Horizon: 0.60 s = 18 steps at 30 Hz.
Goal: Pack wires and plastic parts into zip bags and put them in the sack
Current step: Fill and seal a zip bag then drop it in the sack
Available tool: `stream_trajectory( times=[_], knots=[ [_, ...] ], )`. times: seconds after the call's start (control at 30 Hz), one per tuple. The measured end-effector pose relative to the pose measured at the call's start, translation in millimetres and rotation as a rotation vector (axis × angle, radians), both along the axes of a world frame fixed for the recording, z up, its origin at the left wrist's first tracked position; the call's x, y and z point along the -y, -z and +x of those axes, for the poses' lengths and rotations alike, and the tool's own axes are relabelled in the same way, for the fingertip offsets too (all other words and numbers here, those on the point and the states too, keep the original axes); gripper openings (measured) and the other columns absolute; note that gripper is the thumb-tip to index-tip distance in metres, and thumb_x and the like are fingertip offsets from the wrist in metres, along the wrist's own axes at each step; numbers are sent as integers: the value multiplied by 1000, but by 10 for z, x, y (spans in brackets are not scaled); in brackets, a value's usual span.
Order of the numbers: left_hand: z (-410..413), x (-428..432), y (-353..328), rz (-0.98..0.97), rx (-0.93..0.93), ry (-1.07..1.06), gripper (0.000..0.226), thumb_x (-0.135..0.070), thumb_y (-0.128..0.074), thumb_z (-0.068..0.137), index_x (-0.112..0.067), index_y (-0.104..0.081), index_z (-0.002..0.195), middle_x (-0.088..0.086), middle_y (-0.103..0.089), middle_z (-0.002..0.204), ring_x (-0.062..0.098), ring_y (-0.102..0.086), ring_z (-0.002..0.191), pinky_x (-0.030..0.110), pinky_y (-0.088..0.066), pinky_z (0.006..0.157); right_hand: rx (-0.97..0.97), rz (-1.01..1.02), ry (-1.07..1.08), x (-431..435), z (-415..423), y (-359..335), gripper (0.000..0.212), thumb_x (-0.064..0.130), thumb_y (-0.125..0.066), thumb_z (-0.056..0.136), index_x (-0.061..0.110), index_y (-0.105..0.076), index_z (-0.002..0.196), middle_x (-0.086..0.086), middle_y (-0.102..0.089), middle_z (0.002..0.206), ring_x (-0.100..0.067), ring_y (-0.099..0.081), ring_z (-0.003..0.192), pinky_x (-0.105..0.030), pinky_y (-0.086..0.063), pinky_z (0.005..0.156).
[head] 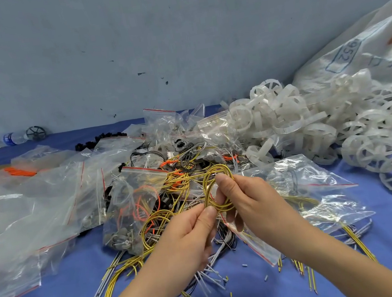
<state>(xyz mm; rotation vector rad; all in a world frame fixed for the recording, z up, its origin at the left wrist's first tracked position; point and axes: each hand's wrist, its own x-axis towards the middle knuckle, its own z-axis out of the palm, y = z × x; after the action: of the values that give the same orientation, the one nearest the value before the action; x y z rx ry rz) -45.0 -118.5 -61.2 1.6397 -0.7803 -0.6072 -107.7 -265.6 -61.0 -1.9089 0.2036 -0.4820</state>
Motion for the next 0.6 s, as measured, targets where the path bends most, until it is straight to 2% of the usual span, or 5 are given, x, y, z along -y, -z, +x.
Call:
stream_trajectory(
  times=[0.17, 0.3, 0.4, 0.5, 0.6],
  knots=[
    [189, -174, 21, 139, 387, 61, 32, -52, -42, 94, -34, -61, 77, -9, -40, 55, 14, -41, 55, 35, -36, 58, -68, 1, -71, 147, -37, -54, 59, 69, -36, 89, 21, -62, 69, 2, -55, 55, -17, -57, 54, -30, -43, 49],
    [253, -211, 94, 204, 380, -1, 32, -54, -36, 96, -44, -55, 72, -9, -53, 61, 18, -55, 66, 35, -40, 60, -75, -57, -15, 215, -95, -80, 54, 75, -36, 86, 27, -61, 82, 3, -64, 67, -12, -57, 53, -30, -42, 49],
    [311, -245, 129, 288, 303, -50, 37, -43, -38, 101, -26, -55, 74, -9, -57, 63, 7, -46, 55, 27, -39, 56, -94, -345, 166, 361, -180, -132, 50, 82, -36, 81, 39, -54, 98, 14, -63, 83, -4, -60, 61, -29, -44, 56],
    [325, -274, 182, 399, 272, -57, 38, -38, -38, 103, -19, -55, 74, -7, -51, 56, 8, -41, 52, 28, -36, 56, -282, -668, 168, 352, -266, -87, 62, 89, -41, 72, 46, -36, 116, 24, -48, 92, 1, -58, 78, -29, -45, 65],
    [311, -259, 219, 516, 318, -73, 39, -39, -37, 103, -22, -56, 74, -8, -46, 56, 4, -38, 49, 28, -33, 57, -398, -863, 110, 253, -261, 56, 42, 66, -48, 85, 40, -37, 116, 21, -43, 94, -10, -58, 88, -32, -46, 69]
  ],
)
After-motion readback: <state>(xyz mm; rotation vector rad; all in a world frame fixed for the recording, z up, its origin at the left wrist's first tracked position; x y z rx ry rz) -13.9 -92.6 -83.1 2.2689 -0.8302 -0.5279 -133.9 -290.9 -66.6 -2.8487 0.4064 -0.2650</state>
